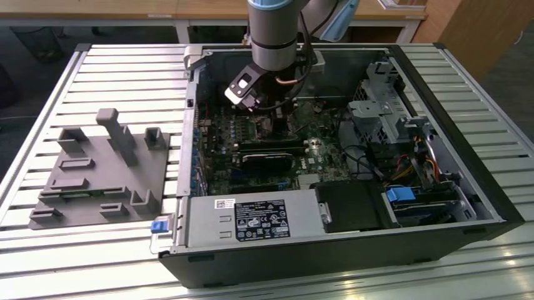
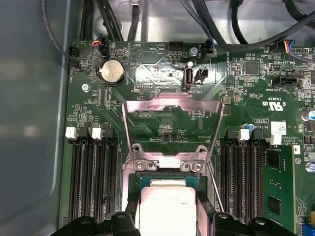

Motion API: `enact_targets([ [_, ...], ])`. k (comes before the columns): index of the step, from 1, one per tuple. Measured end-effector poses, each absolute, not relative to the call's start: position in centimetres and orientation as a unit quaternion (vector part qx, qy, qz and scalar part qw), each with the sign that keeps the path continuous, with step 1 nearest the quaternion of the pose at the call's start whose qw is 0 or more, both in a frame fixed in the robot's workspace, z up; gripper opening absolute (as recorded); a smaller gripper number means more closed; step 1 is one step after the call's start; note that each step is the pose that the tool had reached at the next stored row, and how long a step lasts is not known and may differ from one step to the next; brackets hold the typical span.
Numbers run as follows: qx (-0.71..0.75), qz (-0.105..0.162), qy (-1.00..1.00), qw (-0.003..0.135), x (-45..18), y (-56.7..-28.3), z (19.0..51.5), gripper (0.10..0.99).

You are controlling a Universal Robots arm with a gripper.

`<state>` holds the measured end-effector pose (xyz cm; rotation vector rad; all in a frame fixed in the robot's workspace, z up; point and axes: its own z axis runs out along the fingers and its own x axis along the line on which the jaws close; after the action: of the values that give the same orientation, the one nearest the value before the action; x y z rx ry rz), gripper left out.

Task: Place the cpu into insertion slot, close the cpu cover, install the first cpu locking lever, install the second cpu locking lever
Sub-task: 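Place the cpu into insertion slot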

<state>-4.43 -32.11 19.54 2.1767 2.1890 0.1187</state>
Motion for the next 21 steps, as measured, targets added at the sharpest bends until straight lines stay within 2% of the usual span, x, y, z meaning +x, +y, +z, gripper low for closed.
enact_targets([
  [13, 0.705, 0.038, 0.708, 0.026, -4.43, -32.11, 19.29, 0.541],
  [15, 0.705, 0.038, 0.708, 0.026, -4.43, -32.11, 19.29, 0.549],
  [16, 0.705, 0.038, 0.708, 0.026, -4.43, -32.11, 19.28, 0.612],
  [21, 0.705, 0.039, 0.708, 0.026, -4.43, -32.11, 19.3, 0.612],
])
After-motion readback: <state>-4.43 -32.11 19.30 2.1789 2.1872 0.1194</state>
